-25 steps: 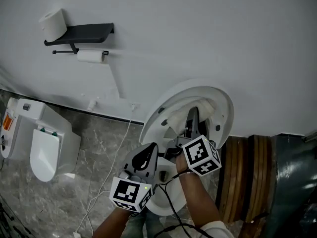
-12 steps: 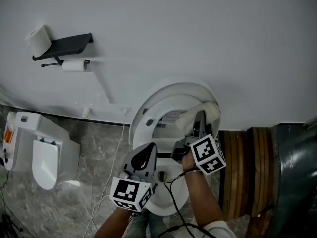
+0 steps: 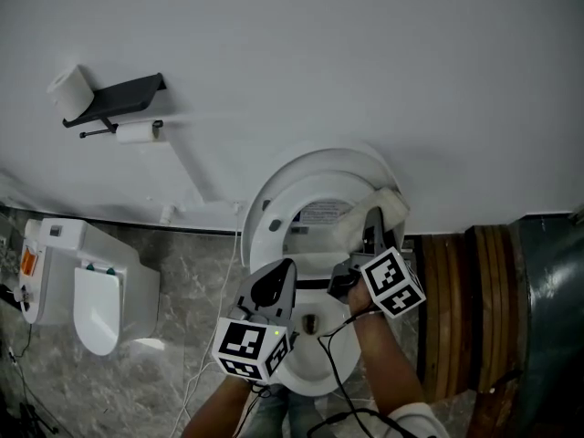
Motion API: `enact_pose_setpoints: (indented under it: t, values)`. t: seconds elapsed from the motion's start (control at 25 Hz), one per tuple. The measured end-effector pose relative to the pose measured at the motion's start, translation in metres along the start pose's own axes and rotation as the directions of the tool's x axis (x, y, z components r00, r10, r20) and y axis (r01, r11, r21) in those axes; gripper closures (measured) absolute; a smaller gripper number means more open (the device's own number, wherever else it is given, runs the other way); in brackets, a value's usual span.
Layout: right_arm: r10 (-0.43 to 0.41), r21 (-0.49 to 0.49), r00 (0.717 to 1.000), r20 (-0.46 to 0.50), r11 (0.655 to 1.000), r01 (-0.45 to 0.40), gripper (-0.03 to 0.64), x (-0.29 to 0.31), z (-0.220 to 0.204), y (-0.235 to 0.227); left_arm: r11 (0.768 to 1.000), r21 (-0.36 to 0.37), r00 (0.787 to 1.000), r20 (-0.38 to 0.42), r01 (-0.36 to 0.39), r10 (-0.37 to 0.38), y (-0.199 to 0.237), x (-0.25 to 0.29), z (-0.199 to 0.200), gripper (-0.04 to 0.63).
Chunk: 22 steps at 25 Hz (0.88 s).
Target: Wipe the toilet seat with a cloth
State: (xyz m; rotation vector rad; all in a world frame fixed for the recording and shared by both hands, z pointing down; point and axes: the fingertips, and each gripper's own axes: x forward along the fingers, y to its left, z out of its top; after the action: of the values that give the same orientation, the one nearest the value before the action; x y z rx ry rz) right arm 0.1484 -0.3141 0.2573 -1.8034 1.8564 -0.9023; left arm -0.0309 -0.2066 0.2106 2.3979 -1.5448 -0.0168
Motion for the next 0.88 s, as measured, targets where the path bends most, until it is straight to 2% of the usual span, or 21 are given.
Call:
enact_pose_setpoints:
  t: [0.24, 0.4, 0.44, 0.52, 0.56, 0.72, 0.88]
  values:
    - [0.131, -0.091, 0.991, -0.039, 0.987, -0.134, 0.517, -0.035, 0.010, 0.021, 1.000, 0.018, 1.000, -0.015, 0.024, -0.024, 0.001, 0.010, 0.006, 0.591]
    - [0.180, -0.113, 0.973, -0.142, 0.974, -0.197, 0.517, -0.072, -0.004, 0.013, 0.998, 0.064, 0.999, -0.035, 0.017, -0.015, 0.008, 0.021, 0.011, 0.583]
    - [0.184, -0.121, 0.970, -0.161, 0.971, -0.205, 0.517, -0.081, -0.006, 0.009, 0.997, 0.073, 0.998, -0.049, 0.029, -0.025, 0.008, 0.025, 0.010, 0.547]
    - [0.190, -0.147, 0.964, -0.185, 0.965, -0.218, 0.517, -0.097, -0.007, 0.006, 0.995, 0.073, 0.994, -0.086, 0.070, -0.064, 0.007, 0.037, 0.008, 0.393]
    - [0.191, -0.154, 0.962, -0.196, 0.963, -0.223, 0.517, -0.104, -0.007, 0.006, 0.994, 0.071, 0.992, -0.102, 0.085, -0.078, 0.007, 0.043, 0.007, 0.353]
    - [0.205, -0.096, 0.953, -0.221, 0.968, -0.231, 0.517, -0.122, -0.011, 0.001, 0.990, 0.117, 0.991, -0.118, 0.085, -0.071, 0.016, 0.068, 0.012, 0.274]
    - [0.184, -0.077, 0.954, -0.237, 0.975, -0.208, 0.517, -0.132, -0.016, -0.009, 0.985, 0.163, 0.994, -0.102, 0.055, -0.038, 0.025, 0.092, 0.025, 0.255]
